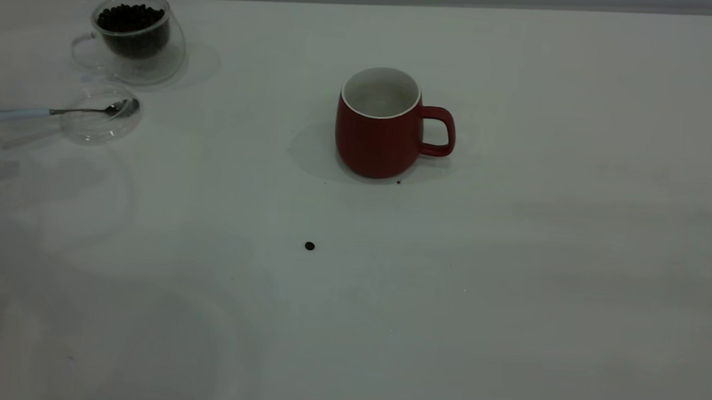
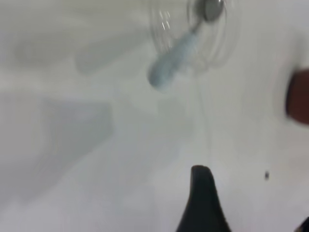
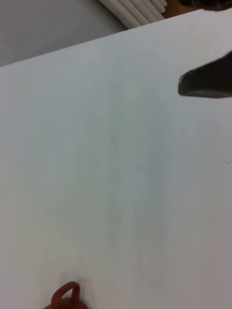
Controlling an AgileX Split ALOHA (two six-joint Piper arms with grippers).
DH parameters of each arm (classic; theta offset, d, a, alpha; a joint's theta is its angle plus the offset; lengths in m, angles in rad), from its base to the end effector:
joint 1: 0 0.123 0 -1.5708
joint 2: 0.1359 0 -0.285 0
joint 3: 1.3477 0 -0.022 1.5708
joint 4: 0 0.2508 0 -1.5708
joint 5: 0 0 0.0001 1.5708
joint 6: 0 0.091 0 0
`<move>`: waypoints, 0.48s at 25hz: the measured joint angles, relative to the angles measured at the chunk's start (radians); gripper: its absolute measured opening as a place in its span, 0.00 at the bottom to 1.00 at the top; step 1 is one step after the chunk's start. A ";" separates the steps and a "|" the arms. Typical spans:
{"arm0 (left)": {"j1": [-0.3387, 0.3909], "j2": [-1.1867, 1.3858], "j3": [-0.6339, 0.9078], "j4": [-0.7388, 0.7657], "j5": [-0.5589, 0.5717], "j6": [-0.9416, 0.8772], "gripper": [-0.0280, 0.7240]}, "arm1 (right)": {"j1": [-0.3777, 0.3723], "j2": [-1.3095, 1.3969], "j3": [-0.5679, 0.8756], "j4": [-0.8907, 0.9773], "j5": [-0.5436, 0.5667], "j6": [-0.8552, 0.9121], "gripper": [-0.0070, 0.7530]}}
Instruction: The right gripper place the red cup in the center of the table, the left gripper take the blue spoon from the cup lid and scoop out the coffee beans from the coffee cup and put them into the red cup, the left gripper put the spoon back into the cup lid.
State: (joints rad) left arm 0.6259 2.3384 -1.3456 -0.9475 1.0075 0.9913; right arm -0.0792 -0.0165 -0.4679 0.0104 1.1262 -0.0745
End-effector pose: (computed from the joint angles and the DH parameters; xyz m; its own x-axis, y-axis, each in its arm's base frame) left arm 0.3531 0.1781 0.0497 -0.9207 -0.3558 -0.1604 -0.1631 0.7241 -0.6701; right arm -0.0065 0.0014 0.2631 -0.5286 -0.0282 -0.8484 0.0343 0.9979 -0.0546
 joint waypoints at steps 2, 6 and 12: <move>0.000 -0.057 0.000 0.066 0.021 -0.058 0.84 | 0.000 0.000 0.000 0.000 0.000 0.000 0.51; -0.006 -0.186 0.000 0.161 0.100 -0.133 0.83 | 0.000 0.000 0.000 0.000 0.000 0.000 0.51; -0.104 -0.365 0.001 0.313 0.150 -0.258 0.83 | 0.000 0.000 0.000 0.000 0.000 0.000 0.51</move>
State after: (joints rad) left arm 0.5220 1.9739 -1.3446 -0.6350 1.1574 0.7334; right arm -0.0792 -0.0165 -0.4679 0.0104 1.1262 -0.0745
